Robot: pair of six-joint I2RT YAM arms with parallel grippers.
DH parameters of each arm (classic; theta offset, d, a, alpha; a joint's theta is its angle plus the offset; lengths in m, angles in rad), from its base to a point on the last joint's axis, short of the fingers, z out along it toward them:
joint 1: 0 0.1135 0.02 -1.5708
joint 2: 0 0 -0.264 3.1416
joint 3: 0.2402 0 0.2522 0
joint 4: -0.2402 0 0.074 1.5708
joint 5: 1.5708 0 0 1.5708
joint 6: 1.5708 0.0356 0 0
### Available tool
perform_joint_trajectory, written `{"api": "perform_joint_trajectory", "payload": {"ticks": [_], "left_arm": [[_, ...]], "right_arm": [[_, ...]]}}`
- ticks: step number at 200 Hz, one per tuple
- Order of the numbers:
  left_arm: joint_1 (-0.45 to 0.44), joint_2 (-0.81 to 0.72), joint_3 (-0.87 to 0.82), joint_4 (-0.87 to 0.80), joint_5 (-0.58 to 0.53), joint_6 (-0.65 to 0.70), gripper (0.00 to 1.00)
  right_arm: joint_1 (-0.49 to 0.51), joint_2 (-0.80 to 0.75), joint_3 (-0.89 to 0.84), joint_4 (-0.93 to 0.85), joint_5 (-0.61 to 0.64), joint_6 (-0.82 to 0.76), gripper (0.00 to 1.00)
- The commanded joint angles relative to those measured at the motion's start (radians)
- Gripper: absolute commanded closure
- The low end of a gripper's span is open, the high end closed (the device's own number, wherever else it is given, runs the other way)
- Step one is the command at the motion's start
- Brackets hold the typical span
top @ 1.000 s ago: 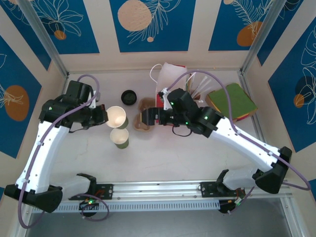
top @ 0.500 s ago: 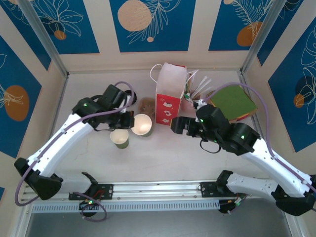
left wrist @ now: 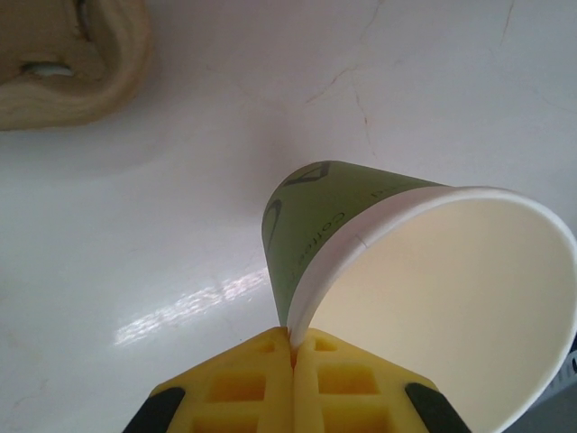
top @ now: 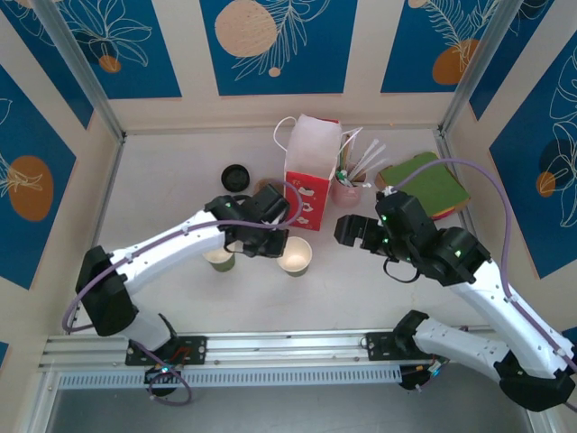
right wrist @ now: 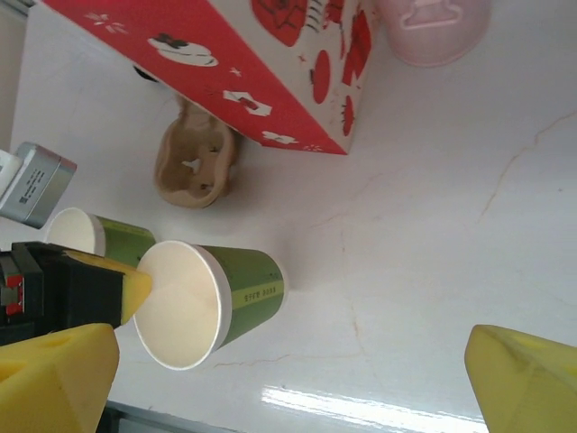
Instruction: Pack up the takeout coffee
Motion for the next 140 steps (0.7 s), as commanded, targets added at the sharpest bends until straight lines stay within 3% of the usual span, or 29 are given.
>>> {"api": "perform_joint_trajectory", "payload": {"ticks": [1, 46, 140], "left_arm": [[-0.034, 0.027, -0.013, 0.038, -0.051, -0.070, 1.00], [-0.058, 0.074, -0.029, 0.047, -0.065, -0.121, 1.00], [-0.058, 0.118, -0.039, 0.026, -0.048, -0.133, 1.00]], "right_arm": [[-0.093, -0.009, -0.015, -0.004, -0.138, -0.103, 0.01], [-0.246, -0.003, -0.030, 0.033, -0.296, -0.201, 0.01], [-0.289, 0.047, -0.040, 0.064, -0.377, -0.225, 0.01]]}}
